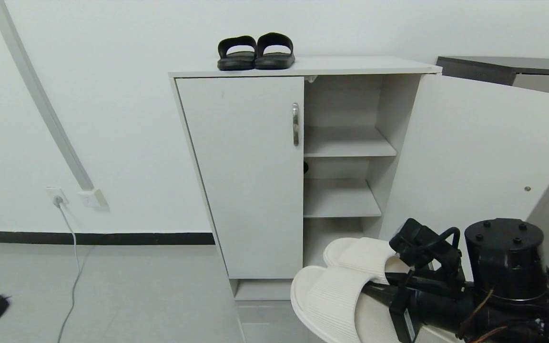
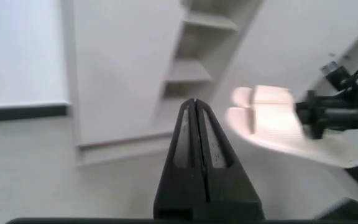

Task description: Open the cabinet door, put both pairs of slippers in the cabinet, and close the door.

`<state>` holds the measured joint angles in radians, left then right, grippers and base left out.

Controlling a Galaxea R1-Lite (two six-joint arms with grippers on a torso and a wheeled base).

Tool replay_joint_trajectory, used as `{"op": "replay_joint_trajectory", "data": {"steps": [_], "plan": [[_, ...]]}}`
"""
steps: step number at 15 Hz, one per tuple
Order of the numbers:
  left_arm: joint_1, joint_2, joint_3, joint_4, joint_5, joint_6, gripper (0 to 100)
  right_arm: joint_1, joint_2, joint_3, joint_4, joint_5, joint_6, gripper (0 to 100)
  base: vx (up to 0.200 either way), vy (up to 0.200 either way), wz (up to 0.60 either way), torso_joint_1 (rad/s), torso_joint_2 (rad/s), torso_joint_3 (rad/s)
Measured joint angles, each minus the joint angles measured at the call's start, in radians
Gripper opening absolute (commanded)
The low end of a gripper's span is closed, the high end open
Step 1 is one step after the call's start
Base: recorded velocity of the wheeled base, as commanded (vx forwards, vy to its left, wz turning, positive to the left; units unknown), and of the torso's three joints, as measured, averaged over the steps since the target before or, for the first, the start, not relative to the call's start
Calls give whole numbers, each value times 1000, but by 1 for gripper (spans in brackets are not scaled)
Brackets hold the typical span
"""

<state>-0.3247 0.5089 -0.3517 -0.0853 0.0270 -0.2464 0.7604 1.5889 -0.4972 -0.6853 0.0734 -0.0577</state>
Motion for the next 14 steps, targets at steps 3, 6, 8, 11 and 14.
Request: {"op": "replay_joint_trajectory", "data": {"steps": [3, 6, 8, 11, 14], "plan": [[171, -216, 161, 71, 121, 114, 0, -1, 13, 0, -18, -1, 0, 0, 0, 0, 0, 0, 0, 0], [291, -387, 285, 81, 142, 188, 0, 1, 17, 0, -18, -1, 0, 0, 0, 0, 0, 0, 0, 0], [317, -458, 330, 79, 92, 218, 0, 1, 21, -4, -18, -1, 15, 0, 0, 0, 0, 0, 0, 0], [325, -497, 348, 84, -44, 246, 0, 3, 37, -18, -20, -22, 29, 0, 0, 0, 0, 0, 0, 0], [326, -508, 350, 85, -44, 246, 0, 23, 90, -51, -45, -185, 143, 0, 0, 0, 0, 0, 0, 0]]}}
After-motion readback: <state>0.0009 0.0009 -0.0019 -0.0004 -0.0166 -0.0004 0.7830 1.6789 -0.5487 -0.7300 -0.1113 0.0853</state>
